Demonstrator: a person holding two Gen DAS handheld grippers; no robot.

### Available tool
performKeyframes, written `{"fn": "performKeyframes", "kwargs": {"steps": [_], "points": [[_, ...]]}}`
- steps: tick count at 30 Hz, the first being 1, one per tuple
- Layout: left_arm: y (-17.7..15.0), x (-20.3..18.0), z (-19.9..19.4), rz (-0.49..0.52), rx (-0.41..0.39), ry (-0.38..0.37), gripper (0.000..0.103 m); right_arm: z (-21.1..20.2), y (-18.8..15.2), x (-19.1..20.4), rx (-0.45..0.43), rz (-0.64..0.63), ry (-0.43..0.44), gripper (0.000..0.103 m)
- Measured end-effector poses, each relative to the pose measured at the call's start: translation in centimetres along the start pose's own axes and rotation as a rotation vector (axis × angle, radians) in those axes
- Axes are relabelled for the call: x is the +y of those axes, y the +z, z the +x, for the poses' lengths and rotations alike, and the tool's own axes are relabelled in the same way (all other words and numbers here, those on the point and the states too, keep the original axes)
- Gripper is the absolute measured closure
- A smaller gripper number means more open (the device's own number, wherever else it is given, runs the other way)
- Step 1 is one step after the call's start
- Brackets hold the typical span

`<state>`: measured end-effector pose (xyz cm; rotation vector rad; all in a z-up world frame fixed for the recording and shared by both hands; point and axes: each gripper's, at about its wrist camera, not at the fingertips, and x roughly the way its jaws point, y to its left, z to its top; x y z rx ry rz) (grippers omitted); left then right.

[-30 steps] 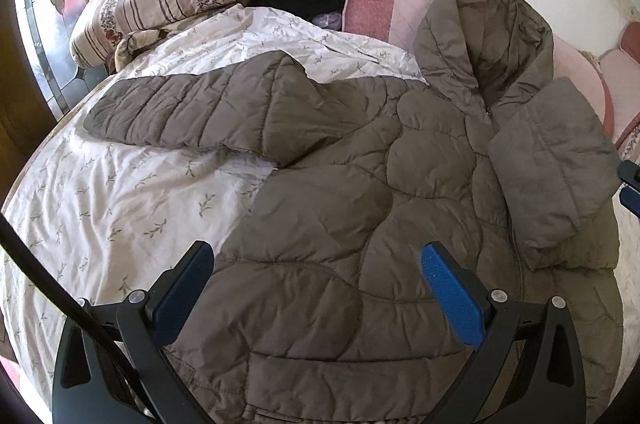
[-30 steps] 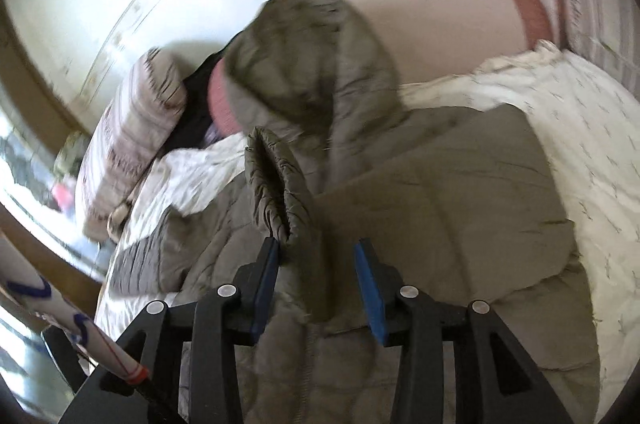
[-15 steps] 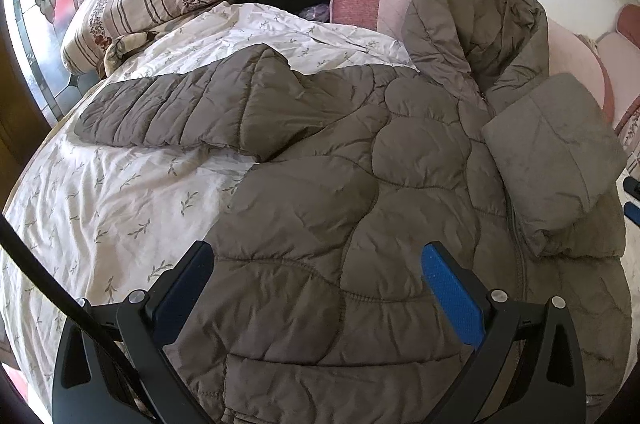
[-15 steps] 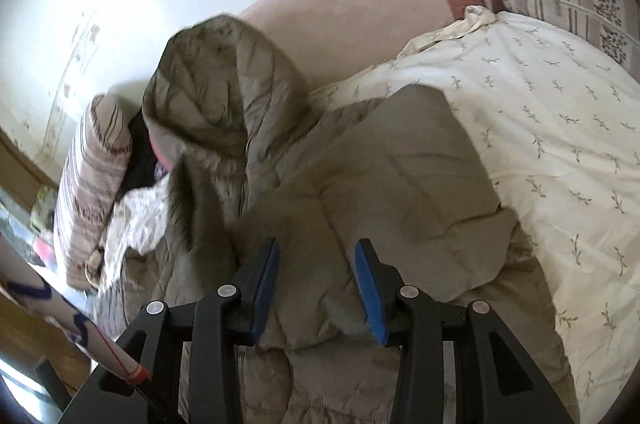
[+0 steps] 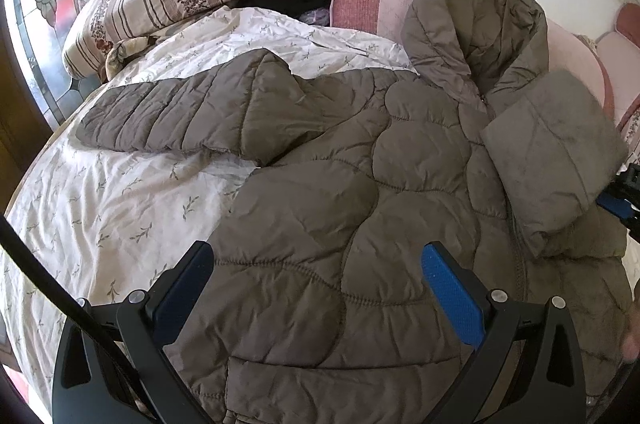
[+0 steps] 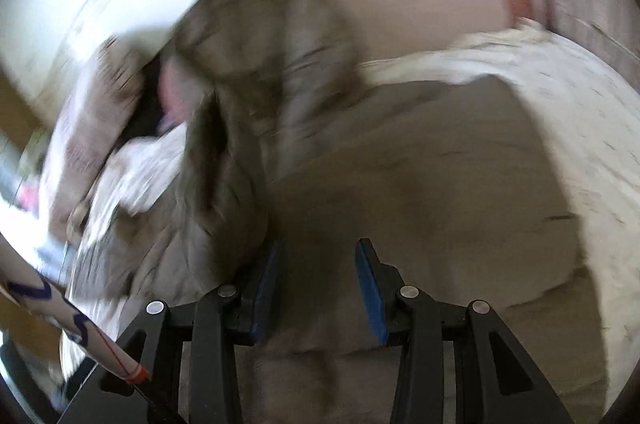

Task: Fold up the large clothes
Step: 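Carry the held sleeve across the jacket body and release it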

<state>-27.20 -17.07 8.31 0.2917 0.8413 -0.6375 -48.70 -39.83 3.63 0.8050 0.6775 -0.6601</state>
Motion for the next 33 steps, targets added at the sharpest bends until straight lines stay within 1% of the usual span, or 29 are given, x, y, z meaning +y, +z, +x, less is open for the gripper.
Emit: {"fn": "performKeyframes", "kwargs": {"steps": [2,4,5,6,8,10,12,13,14,15,17,18,20,22,24,28,29,31,33], "points": [[0.1,0.1,0.0,-0.004,-0.001,-0.002,0.000,-0.1,-0.3,1.5,0.038,-0.056,0.072,0.060],[0.1,0.2,0.0,-0.005,-0.002,-0.003,0.000,-0.6,-0.3,1.7,0.023,-0.071,0.073,0.060],[0.1,0.2,-0.1,-0.006,-0.003,-0.004,0.000,-0.9,0.0,1.3,0.004,-0.069,0.033,0.059],[0.1,0.2,0.0,-0.007,-0.003,-0.004,0.000,-1.3,0.4,0.5,-0.023,-0.065,-0.040,0.059],[0.1,0.2,0.0,-0.008,0.003,-0.008,0.000,-1.7,1.1,-1.5,-0.038,-0.028,-0.159,0.058],[0.1,0.2,0.1,-0.006,0.004,-0.008,0.000,-1.9,1.3,-3.9,-0.028,0.018,-0.269,0.058],[0.0,0.1,0.2,-0.001,0.009,-0.009,0.000,-1.6,1.4,-6.1,-0.015,0.053,-0.343,0.058],[0.0,0.0,0.3,0.003,0.013,-0.009,0.000,-1.1,1.0,-7.2,0.014,0.069,-0.365,0.058],[-0.1,-0.1,0.5,0.006,0.020,-0.010,0.000,0.0,0.4,-8.7,0.067,0.099,-0.361,0.057],[-0.1,-0.2,0.6,0.008,0.027,-0.010,0.000,0.4,0.2,-9.5,0.084,0.114,-0.337,0.057],[-0.4,-0.5,1.5,0.024,0.067,0.008,0.000,0.4,0.0,-10.1,0.077,0.101,-0.296,0.057],[-0.5,-0.6,2.0,0.032,0.086,0.017,0.000,0.1,0.1,-10.0,0.078,0.103,-0.293,0.057],[-0.8,-0.6,3.1,0.036,0.143,0.015,0.000,-1.7,0.0,-9.7,0.060,0.135,-0.268,0.054],[-0.9,-0.4,3.4,0.024,0.167,0.011,0.000,-3.5,-0.6,-9.1,0.031,0.161,-0.224,0.051],[-0.9,-0.4,3.0,0.019,0.160,0.003,0.000,-5.3,-2.0,-7.7,0.025,0.155,-0.164,0.050],[-1.0,-1.0,1.7,0.047,0.135,-0.004,0.000,-7.6,-5.9,-4.7,0.041,0.127,-0.091,0.048],[-1.0,-1.1,1.5,0.052,0.132,-0.004,0.000,-8.2,-7.5,-3.9,0.061,0.120,-0.085,0.048],[-1.0,-1.1,0.9,0.058,0.124,-0.005,0.000,-9.0,-9.6,-3.3,0.071,0.108,-0.085,0.048],[-1.0,-1.1,0.1,0.061,0.108,-0.002,0.000,-9.1,-11.8,-2.0,0.101,0.076,-0.096,0.048]]}}
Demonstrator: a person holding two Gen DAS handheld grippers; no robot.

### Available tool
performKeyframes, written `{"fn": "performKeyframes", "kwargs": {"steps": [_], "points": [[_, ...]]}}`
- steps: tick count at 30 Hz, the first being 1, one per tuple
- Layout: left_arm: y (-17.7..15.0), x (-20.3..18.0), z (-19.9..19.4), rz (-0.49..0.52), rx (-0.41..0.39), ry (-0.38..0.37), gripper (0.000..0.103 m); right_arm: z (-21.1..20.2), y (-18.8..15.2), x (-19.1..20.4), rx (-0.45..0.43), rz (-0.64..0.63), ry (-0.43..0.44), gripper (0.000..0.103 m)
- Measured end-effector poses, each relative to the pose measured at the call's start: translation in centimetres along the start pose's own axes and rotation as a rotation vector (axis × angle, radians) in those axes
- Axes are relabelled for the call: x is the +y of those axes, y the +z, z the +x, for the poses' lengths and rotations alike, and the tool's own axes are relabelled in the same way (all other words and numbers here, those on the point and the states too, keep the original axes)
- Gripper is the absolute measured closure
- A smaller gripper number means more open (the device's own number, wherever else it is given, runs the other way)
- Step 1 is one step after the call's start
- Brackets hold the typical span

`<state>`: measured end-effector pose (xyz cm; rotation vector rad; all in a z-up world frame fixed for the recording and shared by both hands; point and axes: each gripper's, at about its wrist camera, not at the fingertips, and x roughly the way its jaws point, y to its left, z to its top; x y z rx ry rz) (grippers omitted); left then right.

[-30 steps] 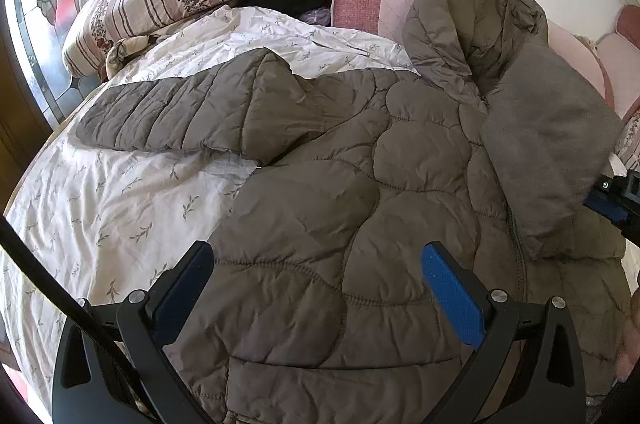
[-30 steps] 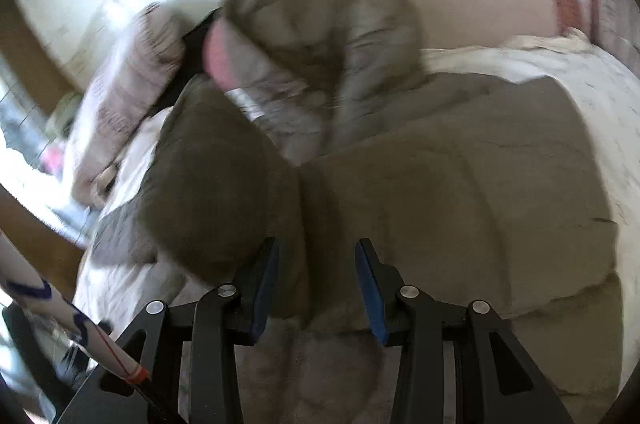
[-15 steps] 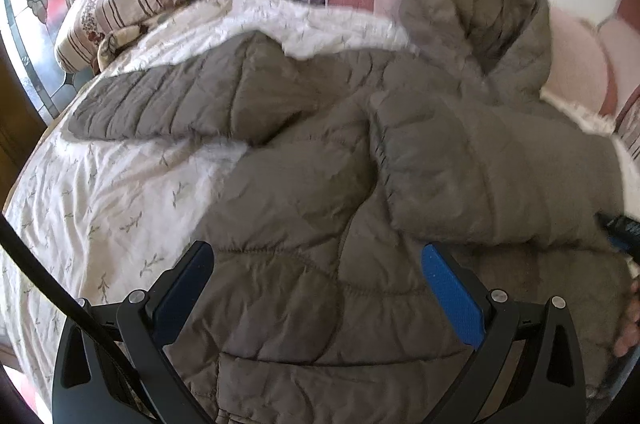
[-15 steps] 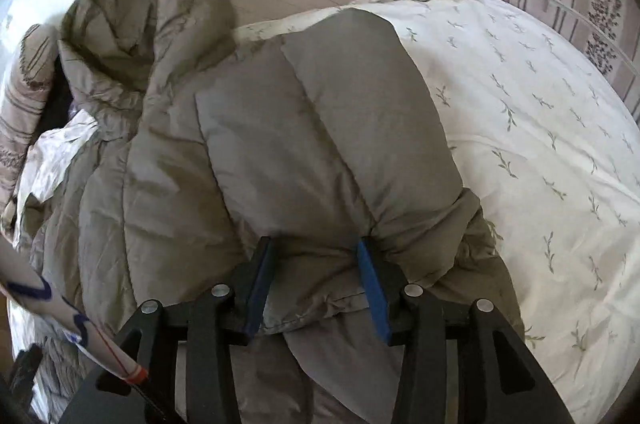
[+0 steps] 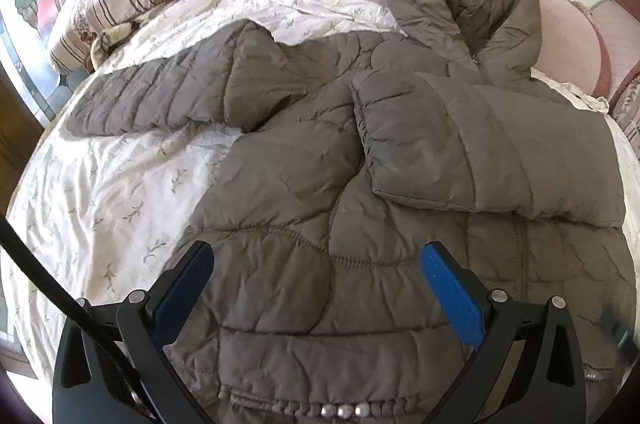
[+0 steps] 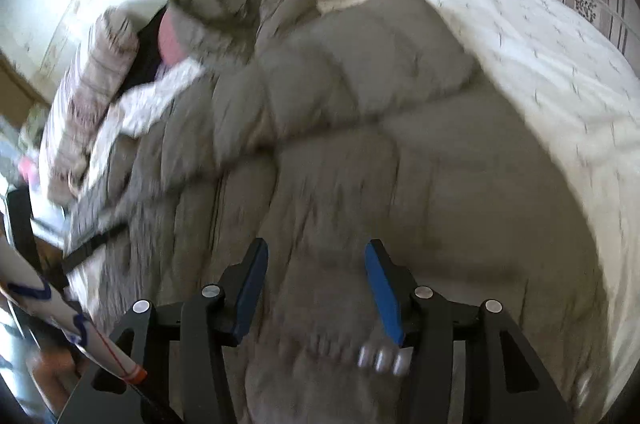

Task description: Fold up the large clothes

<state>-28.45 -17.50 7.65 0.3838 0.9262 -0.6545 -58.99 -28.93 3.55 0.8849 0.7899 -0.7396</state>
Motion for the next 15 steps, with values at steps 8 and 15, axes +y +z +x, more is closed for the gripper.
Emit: {"fn": "performKeyframes", "kwargs": {"steps": [8,15], "points": [[-1.2,0.4,-3.0,0.029,-0.065,0.040,0.000,-2.0,-5.7,2.3,-0.021,-0.128,-0.047,0.048],[-4.4,1.8,-6.7,0.025,-0.140,0.033,0.000,-1.4,-9.7,2.2,-0.087,-0.249,-0.081,0.046]]}}
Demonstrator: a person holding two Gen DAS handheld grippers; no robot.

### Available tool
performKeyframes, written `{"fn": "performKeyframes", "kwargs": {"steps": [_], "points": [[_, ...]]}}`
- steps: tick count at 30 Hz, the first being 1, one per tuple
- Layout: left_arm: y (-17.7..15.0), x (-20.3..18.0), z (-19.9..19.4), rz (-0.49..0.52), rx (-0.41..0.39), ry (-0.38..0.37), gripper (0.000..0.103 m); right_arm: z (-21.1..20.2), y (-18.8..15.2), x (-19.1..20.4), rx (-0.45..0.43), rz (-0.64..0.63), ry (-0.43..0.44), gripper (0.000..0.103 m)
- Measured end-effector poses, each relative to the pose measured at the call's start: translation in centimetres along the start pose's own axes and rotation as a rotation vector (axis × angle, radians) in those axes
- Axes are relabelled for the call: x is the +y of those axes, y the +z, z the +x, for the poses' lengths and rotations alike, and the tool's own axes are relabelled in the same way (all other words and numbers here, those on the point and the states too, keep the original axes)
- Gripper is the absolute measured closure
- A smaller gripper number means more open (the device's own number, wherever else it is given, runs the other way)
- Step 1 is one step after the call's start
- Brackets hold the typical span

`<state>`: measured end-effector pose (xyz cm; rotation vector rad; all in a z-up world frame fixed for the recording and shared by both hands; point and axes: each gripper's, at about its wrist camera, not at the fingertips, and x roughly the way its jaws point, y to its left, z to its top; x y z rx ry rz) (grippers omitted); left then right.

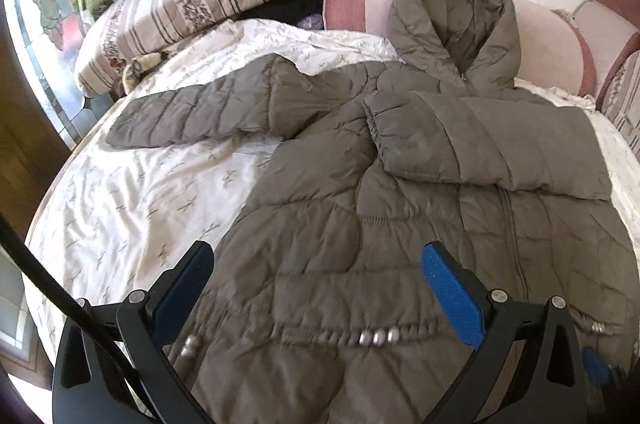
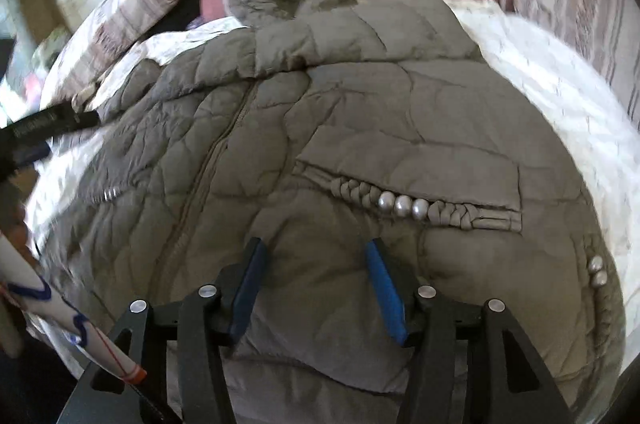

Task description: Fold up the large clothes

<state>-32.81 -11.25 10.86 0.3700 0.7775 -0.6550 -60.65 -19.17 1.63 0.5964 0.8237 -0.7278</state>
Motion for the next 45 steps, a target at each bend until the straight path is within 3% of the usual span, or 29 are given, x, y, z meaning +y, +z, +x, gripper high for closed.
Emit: {"fn": "performKeyframes", "kwargs": {"steps": [5,15,22,28,33,35,37,45], "points": [[-3.0,1.2,-4.5,0.019,-0.102,0.035,0.000,-0.7,-0.2,-0.6,-0.006,0.016,0.024,0.045],[-6.7,3.7,-9.4,0.019,-0.115,0.027,0.000,-3.7,-0.3,-1.3,-0.092,0.060,0.089,0.044],[-6.0,4.4,-7.3,0.005,-0.083,0.006,0.000,-4.5,-0.5,-2.0,-0.094,0.086,0.083,0.044],[-7.2,6.2,-4.0,-0.029,-0.019,0.004,0.000,-6.6,-0.7,-1.7,-0.107,0.044,0.024,0.044],[-8.6,7.3,-1.5,-0.050,0.030,0.021,0.000,-10.0,1.6,-0.9,-0.171,0.063,0.067,0.044],[-9.1,7.5,0.1,-0.057,0.097,0.010,0.000,-10.4,3.1,-0.4,-0.189,0.076,0.091,0.044],[-9.2,7.9,0.9,-0.088,0.127,-0.011,0.000,-10.2,4.5,0.0,-0.203,0.083,0.112,0.044],[-8.3,8.2,0.0,-0.107,0.094,-0.020,0.000,-3.8,10.1,1.1,-0.181,0.056,0.113,0.044]]}}
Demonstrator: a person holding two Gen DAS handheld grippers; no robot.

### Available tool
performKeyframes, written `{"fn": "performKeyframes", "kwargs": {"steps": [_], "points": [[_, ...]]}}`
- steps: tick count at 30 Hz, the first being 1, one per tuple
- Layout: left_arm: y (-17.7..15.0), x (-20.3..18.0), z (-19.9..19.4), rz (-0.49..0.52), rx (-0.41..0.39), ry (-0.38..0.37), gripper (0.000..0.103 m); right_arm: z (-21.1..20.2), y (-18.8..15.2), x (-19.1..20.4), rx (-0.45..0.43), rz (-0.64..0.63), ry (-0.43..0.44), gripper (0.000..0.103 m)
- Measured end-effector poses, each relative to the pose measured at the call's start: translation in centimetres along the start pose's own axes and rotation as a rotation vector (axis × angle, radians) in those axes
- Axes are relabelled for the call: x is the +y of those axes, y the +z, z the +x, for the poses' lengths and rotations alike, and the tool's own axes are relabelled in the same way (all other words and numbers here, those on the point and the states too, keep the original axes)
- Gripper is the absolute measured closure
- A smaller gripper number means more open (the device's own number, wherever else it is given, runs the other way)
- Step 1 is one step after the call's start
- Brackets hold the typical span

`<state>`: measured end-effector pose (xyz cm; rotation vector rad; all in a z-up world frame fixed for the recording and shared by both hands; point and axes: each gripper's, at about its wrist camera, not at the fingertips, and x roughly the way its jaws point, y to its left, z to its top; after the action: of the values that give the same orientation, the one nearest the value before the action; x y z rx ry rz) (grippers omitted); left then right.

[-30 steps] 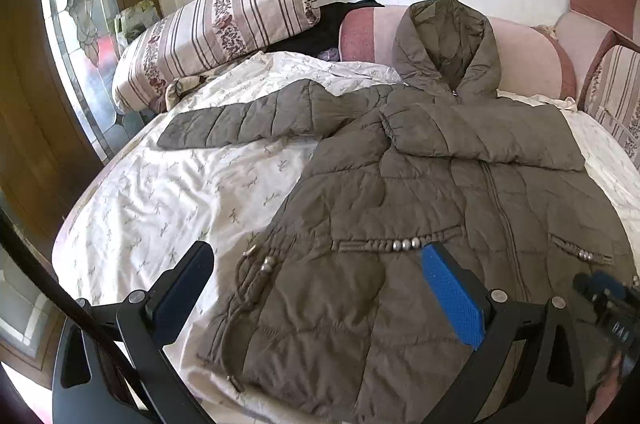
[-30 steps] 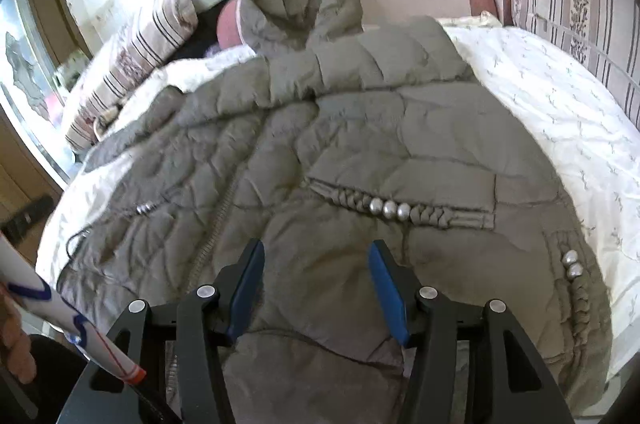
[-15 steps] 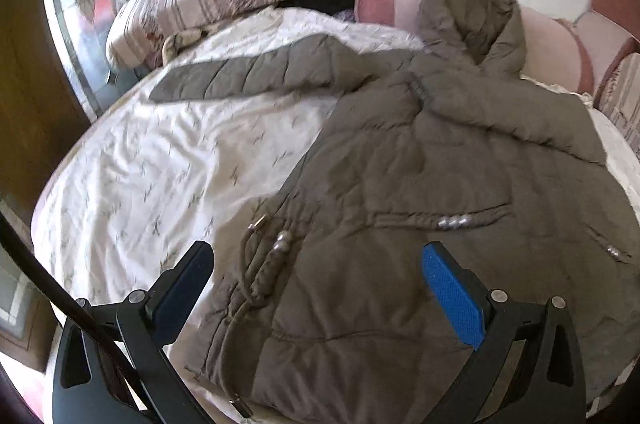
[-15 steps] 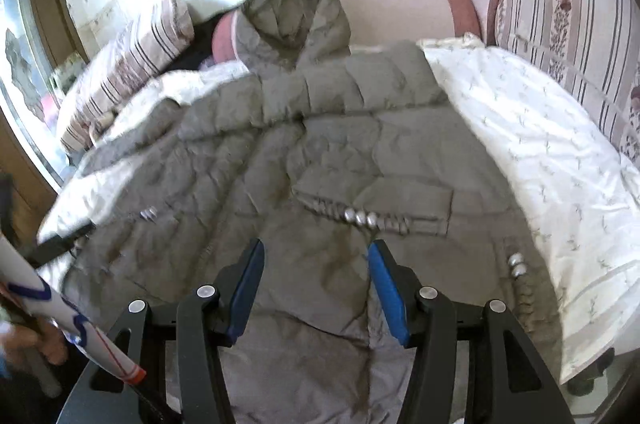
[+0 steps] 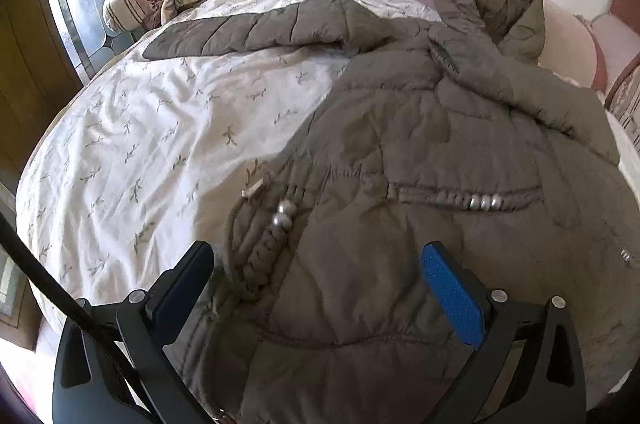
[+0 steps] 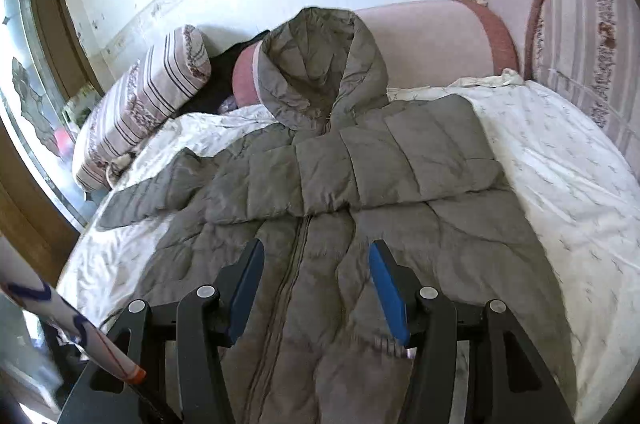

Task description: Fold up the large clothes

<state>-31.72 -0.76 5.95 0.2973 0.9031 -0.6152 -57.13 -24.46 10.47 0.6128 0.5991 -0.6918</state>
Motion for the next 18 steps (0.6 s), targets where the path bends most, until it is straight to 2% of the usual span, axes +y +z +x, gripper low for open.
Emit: {"fn": "performKeyframes", "kwargs": {"steps": [3,6,9,13,18], "points": [[2.2,1.1,-0.6,-0.053,-0.003,-0.016,0.000,4.2,-1.6,-2.1,0.067,0.011,-0.041,0.044],[5.2,2.7,-0.8,-0.098,-0.017,-0.002,0.000,7.2,-2.2,-3.8,0.209,0.110,-0.044,0.044],[9.1,5.6,0.1,-0.181,-0.017,0.005,0.000,7.4,-1.7,-4.0,0.203,0.122,-0.010,0.044],[14.2,11.1,3.2,-0.343,0.028,-0.005,0.000,7.7,-1.5,-3.9,0.202,0.117,0.017,0.044],[18.2,18.6,7.6,-0.534,0.054,0.041,0.000,8.5,-1.4,-4.1,0.232,0.121,0.034,0.044]]}}
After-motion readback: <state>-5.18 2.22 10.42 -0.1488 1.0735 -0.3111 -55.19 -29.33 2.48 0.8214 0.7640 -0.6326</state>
